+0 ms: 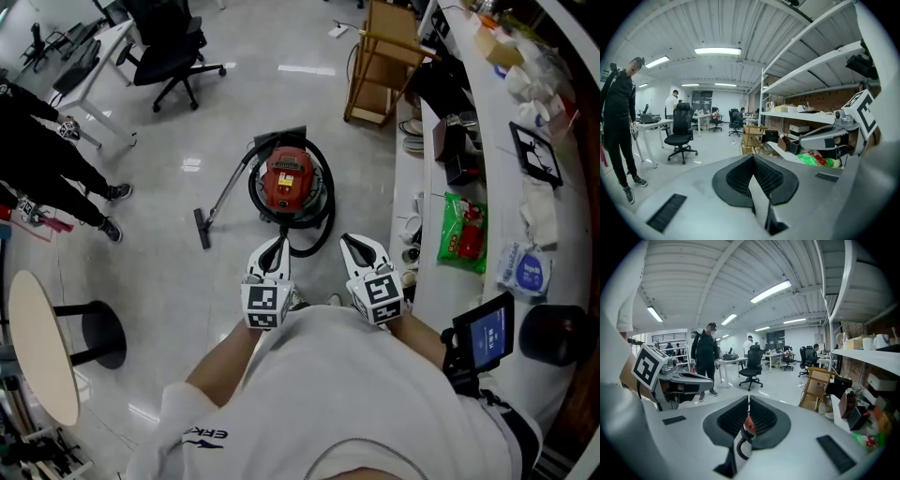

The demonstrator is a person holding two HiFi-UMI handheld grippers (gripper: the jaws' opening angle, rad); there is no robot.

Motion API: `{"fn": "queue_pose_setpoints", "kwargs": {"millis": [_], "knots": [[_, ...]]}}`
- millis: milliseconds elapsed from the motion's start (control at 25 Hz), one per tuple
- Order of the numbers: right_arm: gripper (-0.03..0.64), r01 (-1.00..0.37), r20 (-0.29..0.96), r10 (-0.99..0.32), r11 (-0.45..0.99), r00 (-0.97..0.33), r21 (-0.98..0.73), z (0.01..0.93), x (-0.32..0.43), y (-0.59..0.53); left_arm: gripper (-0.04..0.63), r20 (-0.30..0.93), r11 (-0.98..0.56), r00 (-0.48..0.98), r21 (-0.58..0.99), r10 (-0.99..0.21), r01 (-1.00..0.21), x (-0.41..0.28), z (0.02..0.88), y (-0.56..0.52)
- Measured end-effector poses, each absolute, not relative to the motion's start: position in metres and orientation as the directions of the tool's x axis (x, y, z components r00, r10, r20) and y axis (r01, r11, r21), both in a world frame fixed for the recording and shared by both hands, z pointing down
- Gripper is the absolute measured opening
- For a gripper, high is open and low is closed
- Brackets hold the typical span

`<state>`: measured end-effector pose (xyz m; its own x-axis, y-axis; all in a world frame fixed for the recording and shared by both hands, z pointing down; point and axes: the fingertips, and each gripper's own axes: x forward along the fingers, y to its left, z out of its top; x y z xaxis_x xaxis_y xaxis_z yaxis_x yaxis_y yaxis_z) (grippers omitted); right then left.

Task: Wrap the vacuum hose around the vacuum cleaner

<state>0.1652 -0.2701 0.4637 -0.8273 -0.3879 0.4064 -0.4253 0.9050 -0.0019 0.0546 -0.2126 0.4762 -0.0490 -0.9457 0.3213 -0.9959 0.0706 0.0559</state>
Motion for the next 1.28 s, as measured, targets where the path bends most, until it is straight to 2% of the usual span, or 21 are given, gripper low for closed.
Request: {"fn": "queue_pose_setpoints", "kwargs": {"millis": [640,1280], "knots": [[0.003,-0.445,0.357,-0.422,0.895,-0.834,0.018,0.441,0.182,-0.281,0.003,0.274,0.047,-0.038,0.028,-0.961,-0.998,0.075,0.454,-0.220],[0.003,-0.440,0.368,-0.413,0.898,-0.833,0.011,0.447,0.170,-0.268,0.003,0.261,0.067,-0.050,0.055,-0.964,-0.996,0.064,0.454,-0.210]]}}
